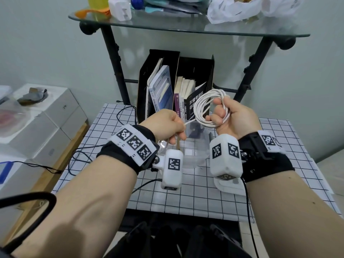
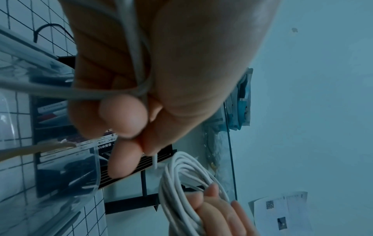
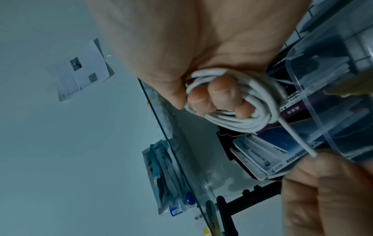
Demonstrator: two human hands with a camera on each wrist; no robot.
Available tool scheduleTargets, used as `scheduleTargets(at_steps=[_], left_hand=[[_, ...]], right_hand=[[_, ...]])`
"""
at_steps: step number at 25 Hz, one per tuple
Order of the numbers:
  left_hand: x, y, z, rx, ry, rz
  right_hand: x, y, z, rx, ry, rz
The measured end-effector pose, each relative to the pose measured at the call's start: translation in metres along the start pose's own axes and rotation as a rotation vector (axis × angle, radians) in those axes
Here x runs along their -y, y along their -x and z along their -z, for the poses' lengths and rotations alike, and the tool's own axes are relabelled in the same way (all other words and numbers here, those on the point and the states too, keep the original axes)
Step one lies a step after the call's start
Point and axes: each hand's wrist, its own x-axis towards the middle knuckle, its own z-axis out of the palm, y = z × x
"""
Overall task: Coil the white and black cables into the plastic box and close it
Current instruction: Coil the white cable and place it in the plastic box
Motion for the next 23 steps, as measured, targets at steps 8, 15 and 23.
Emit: scheduleTargets(at_steps=[8,15,23], left_hand=[[-0.009,0.003,-0.006,0.067,0.095,-0.063],[-0.013,0.005,-0.008,0.101,0.315,-0.055],[-0.005,0.007,0.007,0.142,0.359,-0.062]], right_hand=[[-0.023,0.0,-0.006,-0.083,0.599,0.21],[-0.02,0.007,-0.013,-0.003,1.137,0.304],[-0.009,0.008,-0.014,0.033,1.313,0.241]])
